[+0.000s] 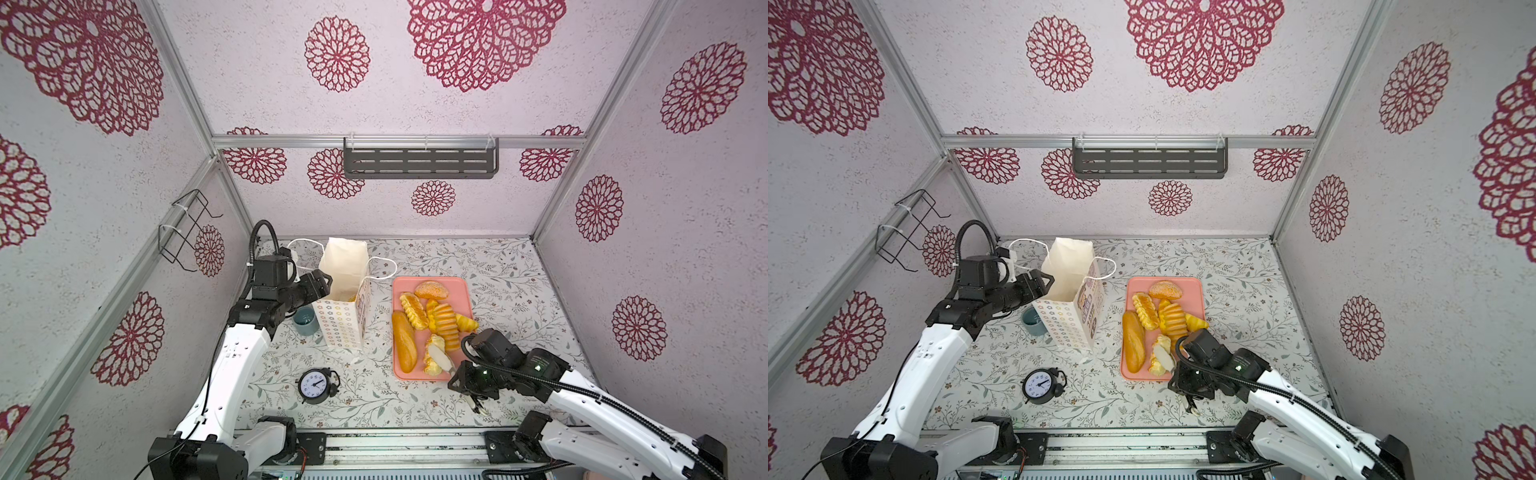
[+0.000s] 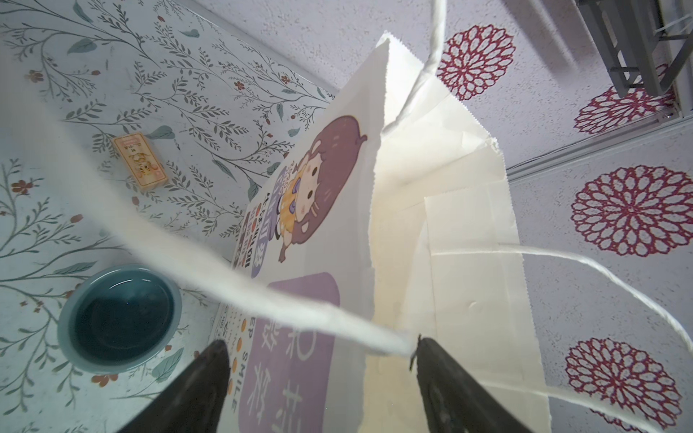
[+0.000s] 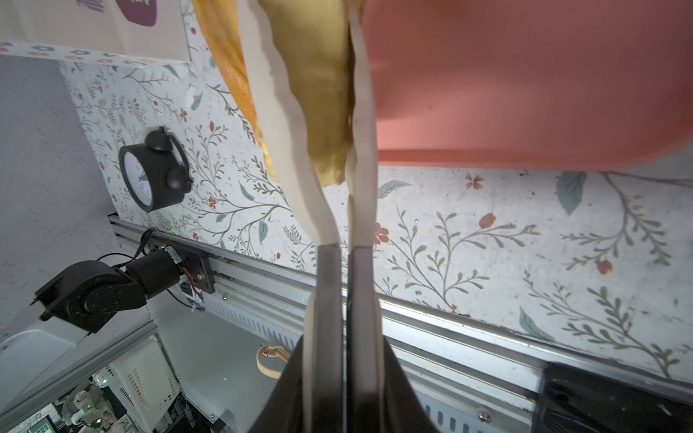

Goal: Place the fake bread into the paper bag
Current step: 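Close the tongs on the yellow bread with right gripper, then lift the yellow bread with the tongs and carry it over the bag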

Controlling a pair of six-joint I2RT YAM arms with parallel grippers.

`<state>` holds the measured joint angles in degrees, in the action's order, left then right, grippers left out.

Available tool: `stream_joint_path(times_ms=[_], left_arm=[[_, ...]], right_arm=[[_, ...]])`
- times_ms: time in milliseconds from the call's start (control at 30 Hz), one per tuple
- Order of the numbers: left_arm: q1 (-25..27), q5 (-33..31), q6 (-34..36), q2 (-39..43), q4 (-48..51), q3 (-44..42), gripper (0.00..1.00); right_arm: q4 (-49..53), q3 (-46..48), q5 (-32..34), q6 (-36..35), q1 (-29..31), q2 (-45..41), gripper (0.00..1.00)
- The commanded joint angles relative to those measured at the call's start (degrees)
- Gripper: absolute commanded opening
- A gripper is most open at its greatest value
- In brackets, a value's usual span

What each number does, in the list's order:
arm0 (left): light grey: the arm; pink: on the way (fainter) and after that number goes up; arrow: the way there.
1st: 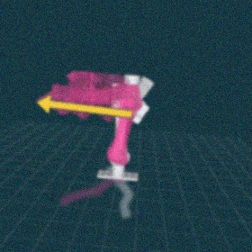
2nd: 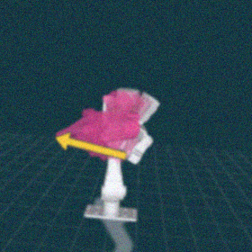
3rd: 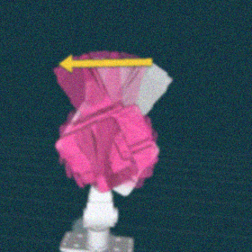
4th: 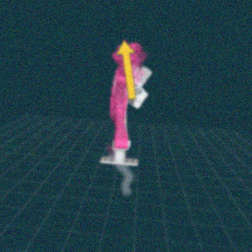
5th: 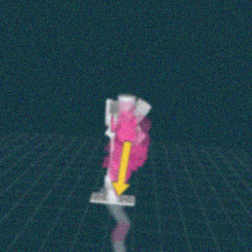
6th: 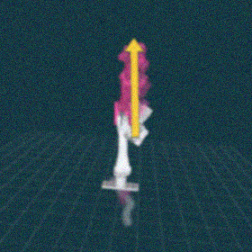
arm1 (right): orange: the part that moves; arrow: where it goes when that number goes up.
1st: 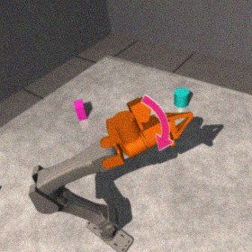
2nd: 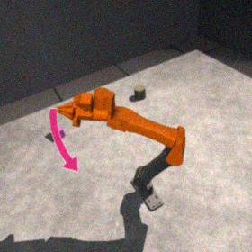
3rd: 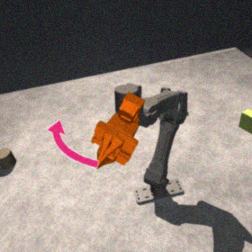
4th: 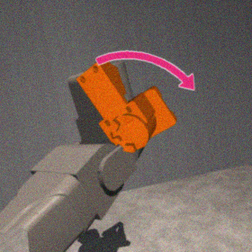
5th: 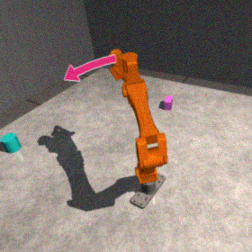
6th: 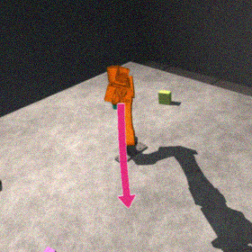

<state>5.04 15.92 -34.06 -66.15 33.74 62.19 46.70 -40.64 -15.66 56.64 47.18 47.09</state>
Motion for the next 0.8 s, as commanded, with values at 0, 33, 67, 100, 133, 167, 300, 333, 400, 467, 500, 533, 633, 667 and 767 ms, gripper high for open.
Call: stream_joint_path(times_ms=[0,33,67,100,133,167,300,333,400,467,500,533,633,667,767], left_arm=[[0.6,0.1,-0.3,0.4,-0.6,2.1,0.81],[0.6,0.0,-0.4,0.4,-0.5,2.2,0.81],[0.6,-0.2,-0.4,0.5,-0.3,2.4,0.81],[0.6,-0.3,-0.6,0.6,0.0,2.7,0.8],[0.6,-0.4,-0.6,0.6,0.4,3.0,0.79],[0.6,-0.5,-0.6,0.6,0.9,3.3,0.79],[0.6,-1.4,-0.5,1.1,2.3,3.9,0.75],[0.6,-1.6,-0.5,1.2,2.5,3.9,0.74],[0.6,-2.5,-0.4,1.6,3.0,3.8,0.73],[0.6,-3.2,-0.3,1.8,3.5,3.7,0.71],[0.6,-3.5,-0.3,1.9,3.7,3.7,0.69],[0.6,-3.8,-0.2,1.9,4.0,3.7,0.68],[0.6,-4.6,-0.3,2.0,4.0,3.5,0.62],[0.6,-4.6,-0.3,2.1,3.9,3.4,0.61],[0.6,-4.5,-0.7,2.1,3.6,3.3,0.55]], right_arm=[[0.4,-3.9,2.1,-0.3,0.3,-1.9,0.23],[1.1,-4.9,2.7,-0.8,0.3,-2.0,0.23],[1.8,-6.1,3.7,-1.3,0.2,-2.1,0.23],[2.7,-7.6,4.6,-2.0,0.1,-2.0,0.23],[3.3,-9.0,5.5,-2.5,0.2,-2.0,0.23],[3.9,-10.5,6.5,-3.2,0.2,-1.8,0.23],[5.4,-16.8,9.8,-5.8,0.0,-0.6,0.23],[5.7,-18.3,10.4,-6.5,0.0,-0.2,0.23],[5.9,-22.1,11.6,-8.5,-0.1,1.1,0.23],[6.0,-25.8,12.9,-10.4,-0.1,2.5,0.23],[5.7,-27.8,13.4,-11.5,-0.2,3.4,0.23],[5.2,-29.5,13.8,-12.4,-0.2,4.1,0.23],[2.4,-35.1,14.9,-15.3,-0.2,6.8,0.24],[0.8,-36.8,14.8,-16.1,-0.2,7.8,0.25],[-5.3,-40.6,12.2,-18.4,-0.2,11.1,0.27]])
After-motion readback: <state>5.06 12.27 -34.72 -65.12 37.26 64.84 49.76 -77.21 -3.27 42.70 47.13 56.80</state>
